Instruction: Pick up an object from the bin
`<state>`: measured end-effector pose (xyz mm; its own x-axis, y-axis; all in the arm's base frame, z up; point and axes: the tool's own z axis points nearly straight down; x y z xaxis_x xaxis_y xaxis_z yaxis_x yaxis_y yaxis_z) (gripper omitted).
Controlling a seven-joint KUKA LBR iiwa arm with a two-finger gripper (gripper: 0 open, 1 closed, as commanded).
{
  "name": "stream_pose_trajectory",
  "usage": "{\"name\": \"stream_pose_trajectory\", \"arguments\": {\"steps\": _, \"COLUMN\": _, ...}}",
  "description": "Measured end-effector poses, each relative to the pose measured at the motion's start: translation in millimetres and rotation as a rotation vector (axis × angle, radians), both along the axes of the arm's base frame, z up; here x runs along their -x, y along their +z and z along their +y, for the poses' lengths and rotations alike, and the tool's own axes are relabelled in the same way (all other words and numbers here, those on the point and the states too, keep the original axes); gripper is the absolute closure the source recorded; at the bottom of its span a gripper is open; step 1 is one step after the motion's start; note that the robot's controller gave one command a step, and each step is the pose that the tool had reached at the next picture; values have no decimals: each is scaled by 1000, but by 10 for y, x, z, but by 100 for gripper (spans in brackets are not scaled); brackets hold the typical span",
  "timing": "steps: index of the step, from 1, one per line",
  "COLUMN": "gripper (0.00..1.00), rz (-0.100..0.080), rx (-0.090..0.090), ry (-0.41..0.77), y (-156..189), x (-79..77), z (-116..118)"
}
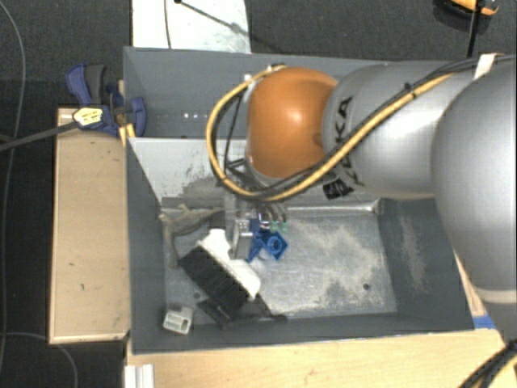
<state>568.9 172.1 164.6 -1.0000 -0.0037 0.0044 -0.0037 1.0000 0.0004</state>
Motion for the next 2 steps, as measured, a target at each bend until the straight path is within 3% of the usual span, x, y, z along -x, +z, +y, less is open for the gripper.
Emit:
{"name": "stream_pose_trajectory", "arguments": {"steps": 1, "gripper": 0, "rz": -7, "rx": -1, "ry": -4, "y": 49, "x": -15, "z": -10}}
{"name": "stream_pose_trajectory", "arguments": {"steps": 2, "gripper": 0, "rz": -8, "rx": -2, "ry": 103, "y": -507, "x": -128, "z": -483}}
